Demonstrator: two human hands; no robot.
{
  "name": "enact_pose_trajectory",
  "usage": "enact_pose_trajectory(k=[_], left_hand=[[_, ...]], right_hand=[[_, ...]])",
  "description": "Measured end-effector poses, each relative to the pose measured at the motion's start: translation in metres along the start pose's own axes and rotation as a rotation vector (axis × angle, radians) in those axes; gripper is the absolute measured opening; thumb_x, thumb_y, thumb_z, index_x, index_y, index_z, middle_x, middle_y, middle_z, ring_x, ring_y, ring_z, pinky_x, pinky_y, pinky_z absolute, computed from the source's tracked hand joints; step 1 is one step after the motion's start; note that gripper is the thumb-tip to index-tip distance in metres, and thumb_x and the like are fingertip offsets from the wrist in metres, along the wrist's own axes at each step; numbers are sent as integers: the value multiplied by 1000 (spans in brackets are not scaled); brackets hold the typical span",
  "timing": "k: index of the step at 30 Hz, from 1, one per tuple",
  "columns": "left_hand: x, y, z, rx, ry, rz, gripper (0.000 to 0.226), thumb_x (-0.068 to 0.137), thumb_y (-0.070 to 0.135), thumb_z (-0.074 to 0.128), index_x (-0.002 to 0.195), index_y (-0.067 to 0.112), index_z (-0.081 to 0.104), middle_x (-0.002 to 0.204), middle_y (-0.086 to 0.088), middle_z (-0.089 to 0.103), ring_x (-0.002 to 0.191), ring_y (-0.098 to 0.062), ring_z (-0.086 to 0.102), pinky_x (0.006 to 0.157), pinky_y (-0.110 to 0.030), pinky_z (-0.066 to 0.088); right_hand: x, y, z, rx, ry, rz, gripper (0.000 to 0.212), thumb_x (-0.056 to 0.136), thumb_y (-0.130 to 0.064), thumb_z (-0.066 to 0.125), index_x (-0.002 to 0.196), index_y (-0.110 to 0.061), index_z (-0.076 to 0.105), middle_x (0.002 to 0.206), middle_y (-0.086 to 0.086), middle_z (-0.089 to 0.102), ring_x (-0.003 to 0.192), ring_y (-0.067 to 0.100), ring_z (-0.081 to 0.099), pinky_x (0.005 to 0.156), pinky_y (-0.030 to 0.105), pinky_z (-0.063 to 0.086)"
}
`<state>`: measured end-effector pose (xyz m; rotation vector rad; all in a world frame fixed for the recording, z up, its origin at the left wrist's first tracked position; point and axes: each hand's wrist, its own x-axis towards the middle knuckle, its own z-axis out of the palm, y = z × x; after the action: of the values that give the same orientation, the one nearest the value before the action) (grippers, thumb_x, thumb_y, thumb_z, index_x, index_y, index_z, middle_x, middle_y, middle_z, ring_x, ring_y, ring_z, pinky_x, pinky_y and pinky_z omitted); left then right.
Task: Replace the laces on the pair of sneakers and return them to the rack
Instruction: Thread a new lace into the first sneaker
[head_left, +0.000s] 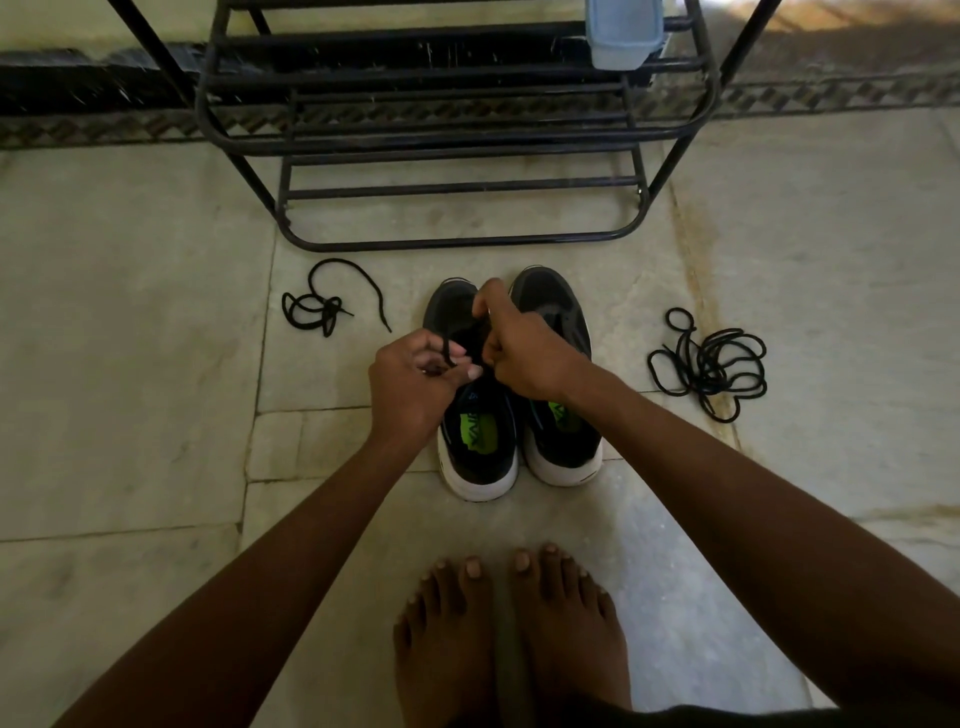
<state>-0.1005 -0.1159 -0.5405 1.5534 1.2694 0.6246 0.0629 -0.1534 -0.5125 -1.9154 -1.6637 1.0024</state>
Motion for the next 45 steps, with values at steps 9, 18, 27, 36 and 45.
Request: enact_pose_trajectory(k=[9, 18, 27, 36, 45], left_hand=[[-11, 1, 10, 91, -17, -21, 34, 73, 2, 83, 96, 23, 70, 92, 15, 71, 55, -2, 57, 57, -21, 54], [-9, 0, 8, 28, -34, -55, 33, 75, -1, 82, 102, 15, 72, 93, 12, 71, 54, 1, 54, 55, -16, 53], [-9, -2, 8, 12, -15, -74, 30, 75, 1, 82, 100, 15, 73, 95, 8, 74, 57, -5, 56, 59, -23, 58], [-8, -3, 8, 19, -22, -105, 30, 76, 2, 82, 99, 19, 72, 102, 8, 74, 65, -16, 64, 67, -30, 62], [-9, -5, 7, 23, -27, -136, 31, 76, 5, 83, 101, 21, 72, 93, 4, 74, 65, -9, 63, 63, -23, 57]], right_hand=[[-2, 5, -10, -171, 264, -188, 45, 81, 11, 56, 118, -6, 37, 71, 3, 54, 56, 20, 53, 52, 47, 51], [-23, 16, -24, 1033, 329, 244, 37, 94, 17, 50, 104, -14, 33, 86, 22, 58, 101, 40, 72, 92, 51, 59], [-24, 4, -35, 669, -70, 290, 29, 91, 16, 35, 91, -9, 49, 76, 11, 47, 67, 19, 51, 55, 27, 47], [-8, 30, 2, -327, -143, 365, 27, 76, -53, 72, 77, -29, 61, 75, -4, 65, 64, 16, 66, 65, 36, 58], [0, 31, -2, -483, 133, 185, 36, 86, -69, 44, 81, -37, 59, 93, -8, 48, 91, 19, 59, 68, 38, 51]])
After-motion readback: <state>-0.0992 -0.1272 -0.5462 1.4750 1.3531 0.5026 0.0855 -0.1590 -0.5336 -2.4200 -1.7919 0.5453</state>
